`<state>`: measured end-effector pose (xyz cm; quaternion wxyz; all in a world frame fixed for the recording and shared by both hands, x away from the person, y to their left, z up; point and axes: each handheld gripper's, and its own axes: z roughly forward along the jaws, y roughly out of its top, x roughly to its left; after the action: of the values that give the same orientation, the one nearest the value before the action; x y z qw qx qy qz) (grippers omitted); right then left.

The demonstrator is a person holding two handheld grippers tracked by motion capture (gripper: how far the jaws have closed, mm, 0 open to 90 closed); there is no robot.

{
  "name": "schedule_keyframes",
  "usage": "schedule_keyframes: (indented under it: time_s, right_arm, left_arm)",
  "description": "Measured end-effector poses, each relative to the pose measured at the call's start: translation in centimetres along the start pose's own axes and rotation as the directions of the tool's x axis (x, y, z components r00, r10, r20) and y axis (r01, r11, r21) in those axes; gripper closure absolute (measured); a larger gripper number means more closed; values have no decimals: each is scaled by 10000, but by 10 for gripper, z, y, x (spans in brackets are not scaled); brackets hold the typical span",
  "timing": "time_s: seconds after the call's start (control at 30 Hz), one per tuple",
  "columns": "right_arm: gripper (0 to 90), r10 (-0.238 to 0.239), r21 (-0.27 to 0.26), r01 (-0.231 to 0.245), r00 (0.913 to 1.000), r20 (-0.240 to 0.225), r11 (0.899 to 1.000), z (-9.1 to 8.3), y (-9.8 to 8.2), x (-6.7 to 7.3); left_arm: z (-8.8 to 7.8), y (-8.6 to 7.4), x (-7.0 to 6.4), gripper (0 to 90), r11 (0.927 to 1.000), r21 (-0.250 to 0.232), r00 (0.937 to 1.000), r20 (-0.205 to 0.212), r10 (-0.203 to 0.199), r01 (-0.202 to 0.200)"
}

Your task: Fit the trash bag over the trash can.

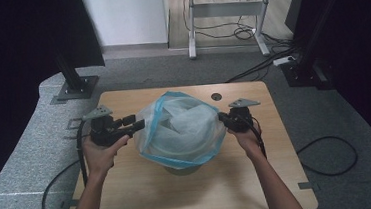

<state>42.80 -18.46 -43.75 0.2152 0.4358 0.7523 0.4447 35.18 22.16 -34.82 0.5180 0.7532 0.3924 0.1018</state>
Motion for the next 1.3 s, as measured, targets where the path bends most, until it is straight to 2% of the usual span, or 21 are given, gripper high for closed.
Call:
schedule_keyframes:
  time_s: [0.1, 0.23, 0.4, 0.53, 0.6, 0.67, 0.83, 0.93, 1.03, 1.1, 1.3]
  right_arm:
    - [852, 16, 9, -16, 10000, 24, 10000, 0, 0, 0]
    - [852, 31, 16, -31, 10000, 34, 10000, -2, 0, -1]
    - [849, 32, 35, -33, 10000, 78, 10000, -3, 0, -3]
    - [846, 48, 36, -48, 9999, 100, 10000, -3, 0, -3]
    - [846, 41, 45, -42, 9999, 98, 10000, -3, 0, -3]
    - [846, 16, 25, -16, 10000, 96, 10000, -3, 0, -2]
    - [846, -15, 31, 15, 9999, 145, 10000, -3, 0, -2]
    - [846, 25, 5, -25, 9999, 167, 10000, -4, 0, -3]
    - [848, 32, 3, -32, 9998, 192, 10000, -4, 0, -4]
    - [848, 27, 9, -27, 9998, 206, 10000, -4, 0, -4]
    - [850, -49, 38, 48, 9996, 262, 10000, -4, 0, -3]
  left_arm:
    - [5, -2, -7, 448, 9994, 349, 9998, 202, 57, -64]
    - [10, -5, -12, 418, 9987, 511, 9994, 344, 25, -43]
    - [14, -4, -22, 387, 9950, 910, 9991, 163, 389, -402]
    - [18, -8, -27, 375, 9902, 1210, 9972, -200, 723, -694]
    - [19, -10, -27, 408, 9890, 1292, 9965, -338, 771, -722]
    - [20, -12, -26, 499, 9880, 1377, 9964, -367, 759, -702]
    - [17, -15, -19, 680, 9918, 1204, 9975, -511, 490, -425]
    - [15, -17, -16, 749, 9929, 1112, 9975, -527, 478, -417]
    - [13, -20, -13, 864, 9944, 980, 9972, -587, 463, -404]
    - [12, -22, -11, 896, 9953, 903, 9973, -608, 418, -362]
    - [10, -26, -8, 898, 9959, 854, 9978, -563, 362, -313]
